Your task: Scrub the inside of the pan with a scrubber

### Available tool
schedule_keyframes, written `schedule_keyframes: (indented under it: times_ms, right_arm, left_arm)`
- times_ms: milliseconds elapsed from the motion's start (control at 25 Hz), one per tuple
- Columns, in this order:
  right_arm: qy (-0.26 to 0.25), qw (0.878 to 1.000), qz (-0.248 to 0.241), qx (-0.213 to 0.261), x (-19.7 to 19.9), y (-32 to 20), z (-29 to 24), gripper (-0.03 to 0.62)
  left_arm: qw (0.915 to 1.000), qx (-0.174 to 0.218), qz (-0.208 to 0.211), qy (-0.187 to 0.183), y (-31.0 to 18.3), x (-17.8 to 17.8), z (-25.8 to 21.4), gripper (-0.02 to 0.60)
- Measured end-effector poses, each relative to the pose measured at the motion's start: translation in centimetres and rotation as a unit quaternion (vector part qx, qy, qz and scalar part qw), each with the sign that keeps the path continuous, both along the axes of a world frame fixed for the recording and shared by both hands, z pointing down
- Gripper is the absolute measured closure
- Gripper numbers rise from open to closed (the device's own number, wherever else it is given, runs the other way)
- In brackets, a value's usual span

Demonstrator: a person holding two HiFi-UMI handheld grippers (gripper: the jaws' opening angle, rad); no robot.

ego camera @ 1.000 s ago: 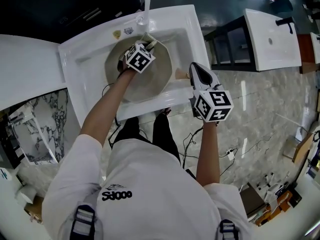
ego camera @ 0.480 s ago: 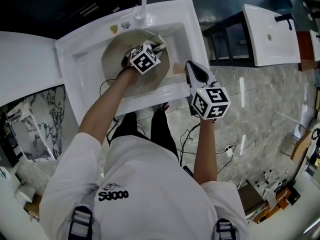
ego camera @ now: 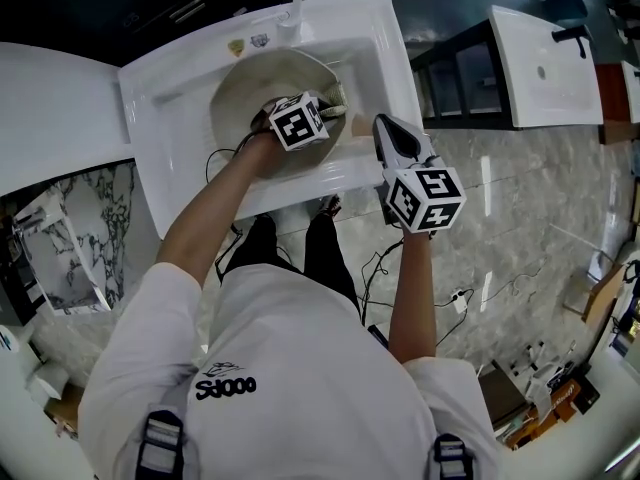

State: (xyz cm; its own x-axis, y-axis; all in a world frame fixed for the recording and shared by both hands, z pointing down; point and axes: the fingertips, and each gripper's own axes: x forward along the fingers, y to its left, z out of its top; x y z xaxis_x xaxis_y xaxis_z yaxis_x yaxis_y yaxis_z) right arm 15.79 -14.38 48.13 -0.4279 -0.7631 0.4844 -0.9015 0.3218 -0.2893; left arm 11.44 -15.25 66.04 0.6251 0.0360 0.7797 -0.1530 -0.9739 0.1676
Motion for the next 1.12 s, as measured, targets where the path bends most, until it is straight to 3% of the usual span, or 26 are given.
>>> schedule_keyframes:
  times_ms: [320,680,1120]
  right_arm:
    - [0.001,1.0,-0.002,0.002,-0.4,0.9,-0.2,0.586]
    - [-0.002,1.0,-0.005,0.0,-1.1,1.7,0.1,0.586]
    - [0.0,1.0,-0.023,-0.001,-2.6,1.5,0.2,0.586]
  left_arm:
    - [0.9978,-0.059,0.018,0.026,3.6,-0.2,-0.1,0.517]
    - [0.9879,-0.143,0.059,0.006,6.7,-2.5,0.3,0.52]
    - [0.9595,-0.255,0.115,-0.032,10.1,-5.9,-0.1,0.524]
